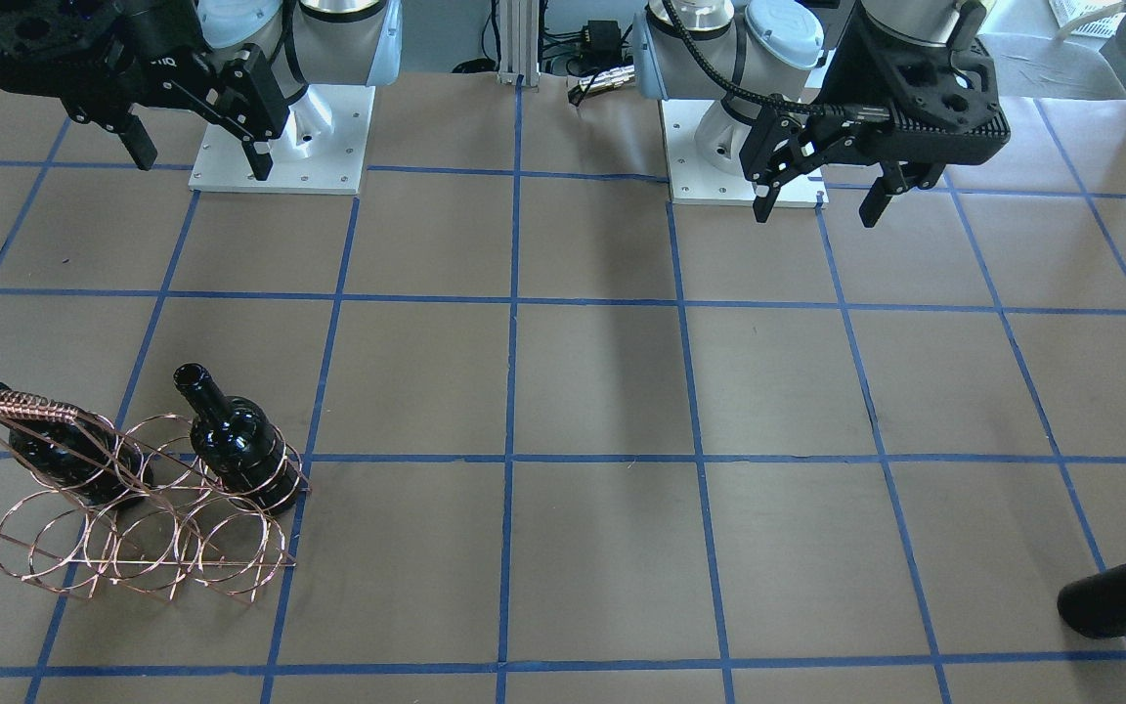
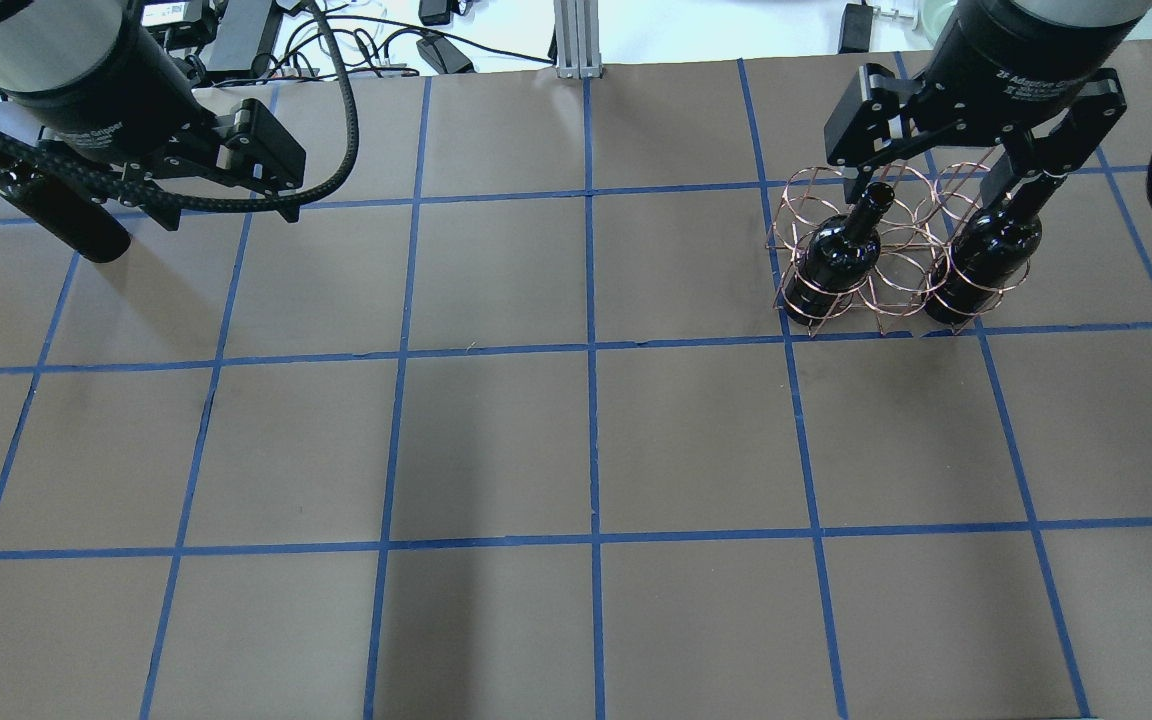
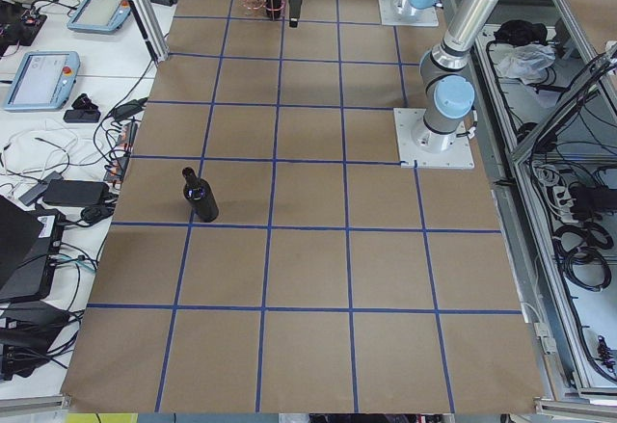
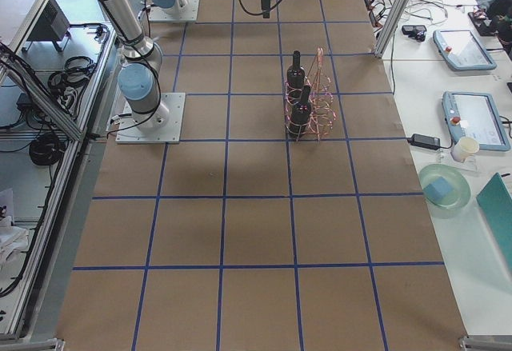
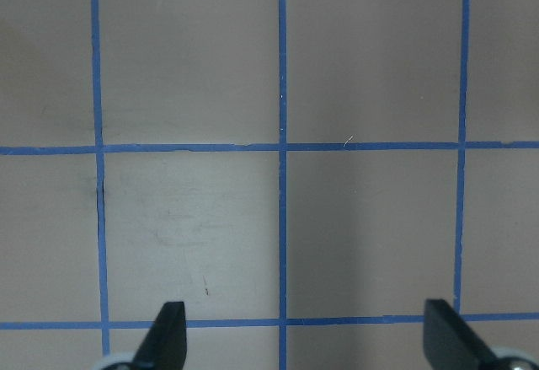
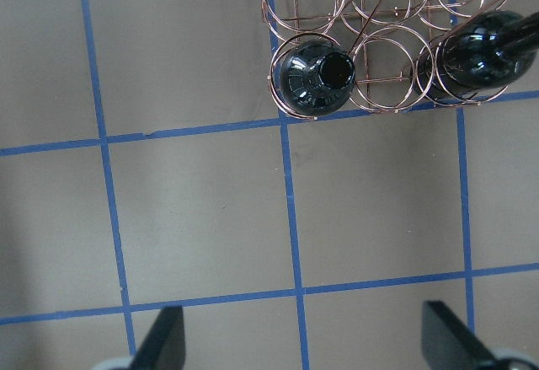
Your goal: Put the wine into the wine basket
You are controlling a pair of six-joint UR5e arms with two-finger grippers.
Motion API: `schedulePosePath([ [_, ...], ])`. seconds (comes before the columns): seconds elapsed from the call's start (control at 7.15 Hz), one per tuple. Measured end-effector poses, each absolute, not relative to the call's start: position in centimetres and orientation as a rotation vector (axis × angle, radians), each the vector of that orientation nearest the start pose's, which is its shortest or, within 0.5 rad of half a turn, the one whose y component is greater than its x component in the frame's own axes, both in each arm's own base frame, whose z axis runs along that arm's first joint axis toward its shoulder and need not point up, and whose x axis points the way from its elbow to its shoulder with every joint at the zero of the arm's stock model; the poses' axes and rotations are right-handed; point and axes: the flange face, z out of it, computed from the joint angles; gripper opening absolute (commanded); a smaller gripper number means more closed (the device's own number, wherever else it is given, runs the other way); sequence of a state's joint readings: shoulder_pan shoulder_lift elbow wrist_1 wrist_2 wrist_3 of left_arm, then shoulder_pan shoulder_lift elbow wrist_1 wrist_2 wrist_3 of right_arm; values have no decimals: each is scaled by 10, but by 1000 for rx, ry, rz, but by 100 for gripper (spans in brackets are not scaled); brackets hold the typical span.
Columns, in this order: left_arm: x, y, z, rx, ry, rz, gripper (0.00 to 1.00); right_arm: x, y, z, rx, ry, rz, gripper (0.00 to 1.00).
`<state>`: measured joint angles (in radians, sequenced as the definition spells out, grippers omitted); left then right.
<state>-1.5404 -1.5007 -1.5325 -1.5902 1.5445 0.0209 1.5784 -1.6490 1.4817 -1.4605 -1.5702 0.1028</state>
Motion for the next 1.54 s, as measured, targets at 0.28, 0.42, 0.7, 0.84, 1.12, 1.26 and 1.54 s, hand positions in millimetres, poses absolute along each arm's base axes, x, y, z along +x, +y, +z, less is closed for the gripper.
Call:
schedulePosePath([
  [0.28, -120, -472, 540, -4, 3158, -148, 100, 137, -458, 558, 149, 3133, -91, 100],
  [0.42, -115, -474, 543, -12, 3154, -165, 100, 137, -458, 558, 149, 3132, -91, 100],
  [0.7, -101, -484, 542, -60, 3162, -191, 100, 137, -458, 558, 148, 3132, -93, 100],
  [0.84, -102, -484, 543, -71, 3183, -199, 100, 137, -458, 558, 148, 3132, -93, 100],
  [1.12, -105, -479, 547, -63, 3212, -214, 100, 137, -458, 558, 149, 3132, -91, 100],
  [1.26, -104, -479, 546, -59, 3207, -215, 100, 137, -458, 558, 149, 3132, -92, 100],
  [1.54, -92, -483, 542, -56, 3188, -199, 100, 137, -458, 558, 149, 3132, -92, 100],
])
